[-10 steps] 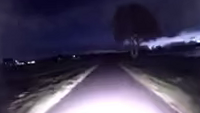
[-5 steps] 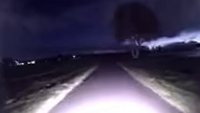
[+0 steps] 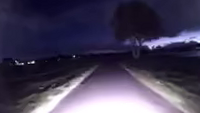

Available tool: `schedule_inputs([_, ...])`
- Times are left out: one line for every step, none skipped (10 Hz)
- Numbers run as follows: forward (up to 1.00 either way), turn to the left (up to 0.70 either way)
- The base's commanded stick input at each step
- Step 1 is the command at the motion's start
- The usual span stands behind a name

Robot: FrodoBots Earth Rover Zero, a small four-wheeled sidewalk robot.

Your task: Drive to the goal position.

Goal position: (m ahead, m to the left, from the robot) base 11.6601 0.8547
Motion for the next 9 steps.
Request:
schedule_inputs([0.7, 0.0])
schedule_inputs([0.7, 0.07])
schedule_inputs([0.7, 0.18])
schedule_inputs([0.7, 0.25])
schedule_inputs([0.7, 0.31])
schedule_inputs([0.7, 0.0])
schedule_inputs([0.7, 0.0])
schedule_inputs([0.7, 0.0])
schedule_inputs([0.7, 0.0])
